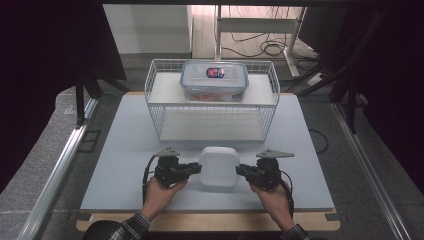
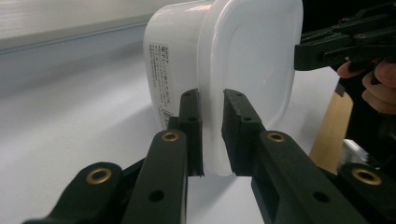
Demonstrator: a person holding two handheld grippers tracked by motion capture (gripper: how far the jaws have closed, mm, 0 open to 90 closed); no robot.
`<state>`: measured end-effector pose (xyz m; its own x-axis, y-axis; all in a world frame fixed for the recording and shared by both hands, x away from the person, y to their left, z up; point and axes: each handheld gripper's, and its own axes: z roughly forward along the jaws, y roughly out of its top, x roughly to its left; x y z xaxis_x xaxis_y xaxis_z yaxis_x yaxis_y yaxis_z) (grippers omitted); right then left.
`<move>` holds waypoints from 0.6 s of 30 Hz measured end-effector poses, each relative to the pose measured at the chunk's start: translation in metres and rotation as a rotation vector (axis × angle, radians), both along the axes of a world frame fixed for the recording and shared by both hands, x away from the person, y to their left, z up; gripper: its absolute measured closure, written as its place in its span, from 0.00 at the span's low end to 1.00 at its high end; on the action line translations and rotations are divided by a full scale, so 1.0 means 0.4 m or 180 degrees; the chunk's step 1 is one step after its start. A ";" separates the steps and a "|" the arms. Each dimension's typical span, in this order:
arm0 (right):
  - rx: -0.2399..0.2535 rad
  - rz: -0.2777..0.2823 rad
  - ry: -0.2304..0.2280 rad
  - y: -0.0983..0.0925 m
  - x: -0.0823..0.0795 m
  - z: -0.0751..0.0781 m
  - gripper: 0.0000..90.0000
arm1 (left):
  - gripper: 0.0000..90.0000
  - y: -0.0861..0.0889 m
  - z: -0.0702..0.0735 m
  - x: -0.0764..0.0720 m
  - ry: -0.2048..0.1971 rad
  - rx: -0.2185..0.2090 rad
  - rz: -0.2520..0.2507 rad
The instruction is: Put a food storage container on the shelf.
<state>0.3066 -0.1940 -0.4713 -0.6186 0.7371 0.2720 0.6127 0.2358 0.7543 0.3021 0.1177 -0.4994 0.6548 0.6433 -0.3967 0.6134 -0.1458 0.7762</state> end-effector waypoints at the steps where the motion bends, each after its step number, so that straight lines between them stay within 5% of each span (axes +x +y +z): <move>1: -0.0005 0.0002 -0.0020 0.001 0.000 0.000 0.87 | 0.88 0.001 0.003 -0.001 -0.0025 0.0007 0.0009; 18: 0.0070 0.0089 -0.0660 0.035 0.017 0.083 0.86 | 0.88 0.032 0.107 -0.004 -0.0550 0.0097 0.0165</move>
<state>0.3133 -0.1799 -0.4382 -0.6831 0.7142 0.1526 0.4373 0.2326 0.8687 0.3004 0.1303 -0.4564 0.6771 0.6881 -0.2609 0.4786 -0.1425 0.8664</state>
